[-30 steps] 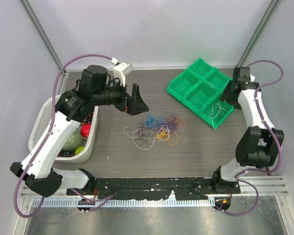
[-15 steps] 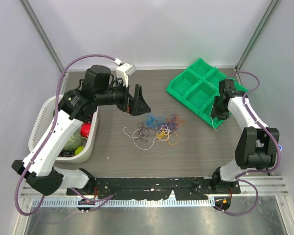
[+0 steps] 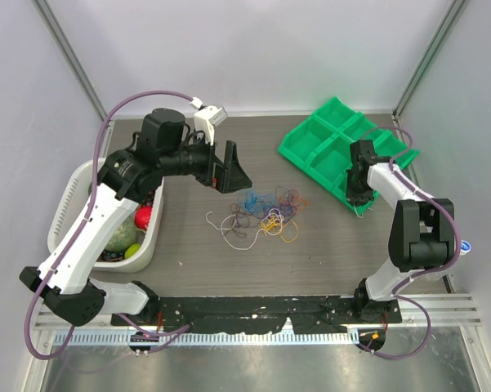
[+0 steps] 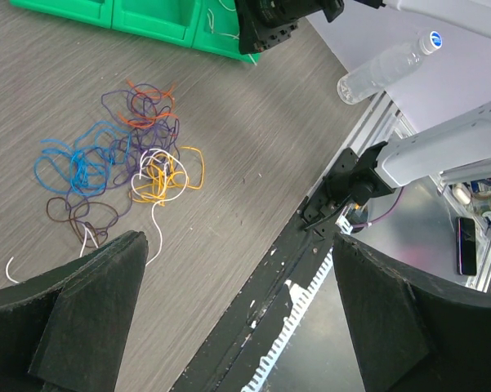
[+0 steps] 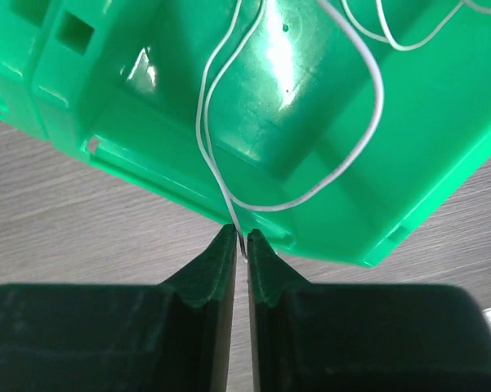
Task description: Untangle the cables
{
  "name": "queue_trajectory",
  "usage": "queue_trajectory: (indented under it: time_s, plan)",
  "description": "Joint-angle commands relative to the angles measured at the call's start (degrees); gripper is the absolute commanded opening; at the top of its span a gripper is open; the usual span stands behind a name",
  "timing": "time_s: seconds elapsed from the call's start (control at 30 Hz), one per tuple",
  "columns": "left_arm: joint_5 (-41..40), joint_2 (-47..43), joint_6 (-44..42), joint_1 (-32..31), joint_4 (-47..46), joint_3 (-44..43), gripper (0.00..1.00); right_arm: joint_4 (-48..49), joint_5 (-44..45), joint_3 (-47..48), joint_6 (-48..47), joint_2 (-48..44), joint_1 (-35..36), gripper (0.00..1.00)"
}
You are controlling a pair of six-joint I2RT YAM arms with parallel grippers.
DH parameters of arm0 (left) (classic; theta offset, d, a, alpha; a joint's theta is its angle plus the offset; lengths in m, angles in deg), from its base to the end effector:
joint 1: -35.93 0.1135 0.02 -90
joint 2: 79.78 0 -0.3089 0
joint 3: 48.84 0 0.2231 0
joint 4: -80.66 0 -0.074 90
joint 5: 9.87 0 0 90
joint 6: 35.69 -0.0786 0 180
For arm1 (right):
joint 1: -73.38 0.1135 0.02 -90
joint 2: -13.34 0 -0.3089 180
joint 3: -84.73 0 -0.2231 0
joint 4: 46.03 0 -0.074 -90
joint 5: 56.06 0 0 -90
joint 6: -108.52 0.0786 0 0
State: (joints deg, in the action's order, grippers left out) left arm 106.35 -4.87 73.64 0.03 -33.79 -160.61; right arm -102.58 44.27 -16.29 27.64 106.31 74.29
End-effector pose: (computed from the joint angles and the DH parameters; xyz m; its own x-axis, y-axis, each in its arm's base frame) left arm 0.1780 -0.1717 0.4762 -0.6450 0.1003 -0.7576 0.6639 0.5645 -0.4905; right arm 0.3031 -0.0093 0.2254 -0.9238 0.1413 -0.3557 0.1930 0.9745 -0.1141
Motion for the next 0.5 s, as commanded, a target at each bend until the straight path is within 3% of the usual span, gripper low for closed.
queue_trajectory:
  time_s: [0.0, 0.07, 0.47]
  plan:
    - [0.94, -0.65, 0.18, -0.22, -1.7, 0.01, 1.0, 3.59, 6.88, 0.87, -0.86, 0.11, 2.43, 0.08]
    - [0.68, -0.47, 0.09, -0.14, -1.53, -0.08, 1.0, 4.03, 8.3, 1.92, -0.95, -1.2, 2.96, 0.01]
    - [0.33, -0.29, 0.0, -0.22, -1.35, -0.26, 1.0, -3.44, 5.49, 17.83, 3.97, 0.89, 2.17, 0.01]
